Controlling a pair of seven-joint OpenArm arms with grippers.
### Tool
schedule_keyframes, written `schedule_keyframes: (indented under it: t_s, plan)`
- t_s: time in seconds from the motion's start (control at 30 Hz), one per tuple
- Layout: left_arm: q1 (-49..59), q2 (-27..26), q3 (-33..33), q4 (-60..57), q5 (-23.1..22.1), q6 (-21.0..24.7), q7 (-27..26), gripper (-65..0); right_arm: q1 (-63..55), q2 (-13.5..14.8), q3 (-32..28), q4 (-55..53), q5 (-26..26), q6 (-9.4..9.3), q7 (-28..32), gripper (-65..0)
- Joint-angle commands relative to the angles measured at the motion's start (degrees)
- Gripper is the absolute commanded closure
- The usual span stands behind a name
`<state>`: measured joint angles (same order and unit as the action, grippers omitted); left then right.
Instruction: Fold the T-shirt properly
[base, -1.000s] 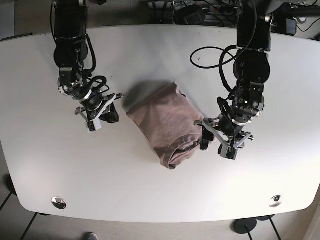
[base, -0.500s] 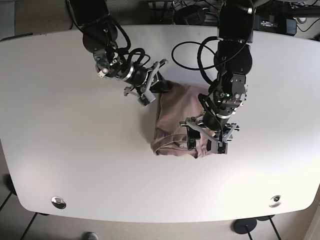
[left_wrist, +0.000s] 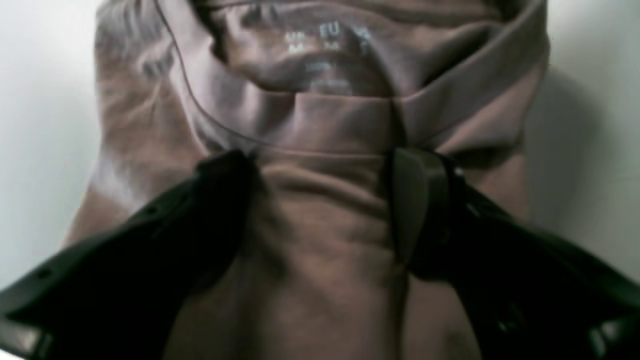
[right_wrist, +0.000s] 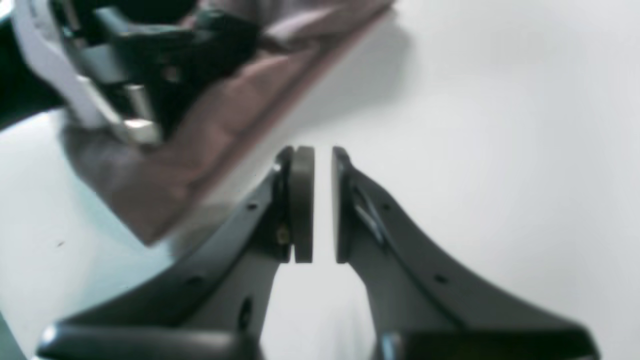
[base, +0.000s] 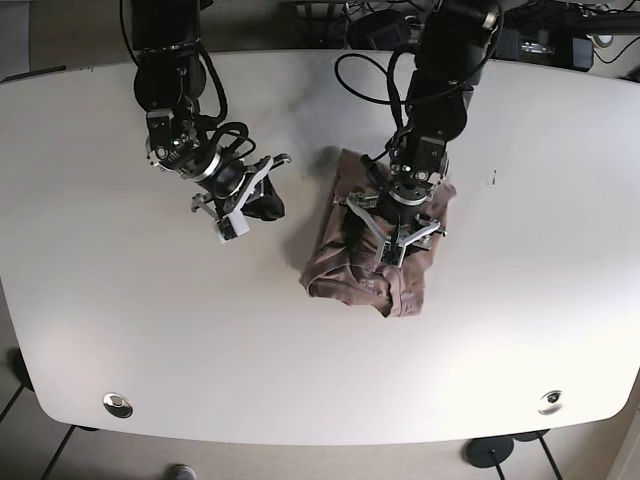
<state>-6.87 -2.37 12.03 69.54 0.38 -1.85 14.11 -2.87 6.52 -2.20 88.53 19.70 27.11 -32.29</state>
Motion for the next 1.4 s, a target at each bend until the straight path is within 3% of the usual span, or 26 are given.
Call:
schedule_keyframes:
  t_s: [0.03,0.2,0.43,0.63,0.7,0.93,1.0,1.07,1.17,1.23,1.33,1.4]
  plan:
    - [-0.3,-4.4,-3.5,-2.6,0.8,-2.0,4.0,-41.0,1.1,0.0,0.9,2.2,1.0,0.45,1.1,-5.1]
    - [-0.3,-15.2,-14.2,-9.5,1.2,-14.7,4.0,-40.8,1.1,0.0,1.6,3.0,1.0,0.53,1.1,-5.1]
    - [-0.3,-35.0,-23.8,-24.7,0.7,-27.6,2.0,-40.8,1.0,0.0,1.5,3.0,1.0,0.53,1.1,-5.1]
    - [-0.6,-46.1,-27.1,-39.3,0.7,-30.8,-11.4,-40.8,1.0,-0.1,1.3,3.0,1.0,0.53,1.1,-5.1]
    - [-0.4,-47.6,-27.2,-38.5,0.5,-31.0,-13.2,-40.8,1.0,-0.1,1.3,3.0,1.0,0.53,1.1,-5.1]
    - [-0.3,-45.9,-27.3,-23.4,0.5,-34.2,-12.8,-40.8,0.9,-0.1,1.3,3.0,0.5,0.53,1.1,-5.1]
    - [0.0,-43.7,-27.3,-16.9,0.5,-34.3,-10.0,-40.8,0.9,0.1,1.6,3.0,0.4,0.45,1.2,-5.1]
    - [2.6,-40.0,-26.9,-5.9,0.5,-34.3,-5.9,-40.8,1.0,2.8,1.6,2.5,0.4,0.27,1.7,-5.1]
    - [3.5,-31.9,-25.4,3.4,1.2,-34.0,-5.4,-40.8,0.8,4.2,1.6,0.5,0.2,0.18,7.0,-5.1]
    - [3.3,-27.7,-22.2,6.1,1.2,-33.8,-5.4,-40.8,-0.2,5.8,1.6,-0.4,-2.5,0.1,11.2,-5.1]
    - [3.8,-20.4,-17.7,11.5,1.3,-27.9,-5.4,-40.8,-2.9,6.1,4.4,-0.8,-10.4,-0.96,17.9,-5.1]
    - [7.2,-17.4,-13.9,14.8,1.2,-22.5,-5.5,-40.8,-6.0,4.3,9.5,-0.8,-13.7,-1.05,23.8,-5.1]
